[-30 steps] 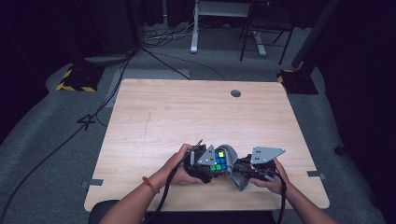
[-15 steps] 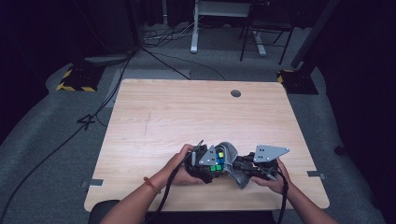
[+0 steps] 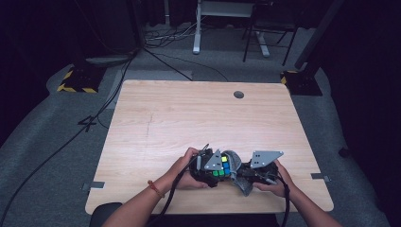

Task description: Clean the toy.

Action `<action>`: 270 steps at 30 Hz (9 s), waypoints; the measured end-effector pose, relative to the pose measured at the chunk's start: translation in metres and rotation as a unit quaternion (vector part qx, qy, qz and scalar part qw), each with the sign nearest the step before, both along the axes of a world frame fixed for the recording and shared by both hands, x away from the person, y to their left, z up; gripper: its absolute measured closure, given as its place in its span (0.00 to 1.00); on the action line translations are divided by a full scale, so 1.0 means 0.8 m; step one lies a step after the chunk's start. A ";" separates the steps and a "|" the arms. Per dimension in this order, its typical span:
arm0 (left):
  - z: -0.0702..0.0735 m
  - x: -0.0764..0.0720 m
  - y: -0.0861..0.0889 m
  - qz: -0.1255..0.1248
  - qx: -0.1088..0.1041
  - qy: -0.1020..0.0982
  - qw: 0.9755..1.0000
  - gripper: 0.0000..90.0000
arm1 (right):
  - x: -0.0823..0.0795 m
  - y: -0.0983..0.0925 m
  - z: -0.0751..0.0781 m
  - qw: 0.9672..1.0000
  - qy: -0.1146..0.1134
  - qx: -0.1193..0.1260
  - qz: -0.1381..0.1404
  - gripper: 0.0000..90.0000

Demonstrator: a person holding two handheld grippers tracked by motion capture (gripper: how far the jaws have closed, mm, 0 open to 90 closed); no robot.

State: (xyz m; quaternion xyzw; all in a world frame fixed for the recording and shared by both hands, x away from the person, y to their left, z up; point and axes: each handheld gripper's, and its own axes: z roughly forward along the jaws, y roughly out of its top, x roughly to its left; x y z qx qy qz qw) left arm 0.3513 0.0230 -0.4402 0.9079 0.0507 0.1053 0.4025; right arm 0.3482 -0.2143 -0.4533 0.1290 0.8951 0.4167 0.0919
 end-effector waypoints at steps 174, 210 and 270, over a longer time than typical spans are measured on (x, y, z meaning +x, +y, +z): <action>0.030 0.003 0.017 -0.005 -0.063 -0.020 0.998 0.37 | 0.002 0.001 0.009 0.997 0.007 0.073 -0.020 0.86; 0.016 -0.003 -0.002 -0.012 -0.026 -0.035 0.999 0.37 | -0.007 -0.017 0.031 0.990 -0.013 0.143 -0.003 0.86; 0.027 -0.006 0.006 -0.006 -0.049 -0.033 0.998 0.37 | 0.005 -0.017 0.016 0.994 0.009 0.110 -0.020 0.86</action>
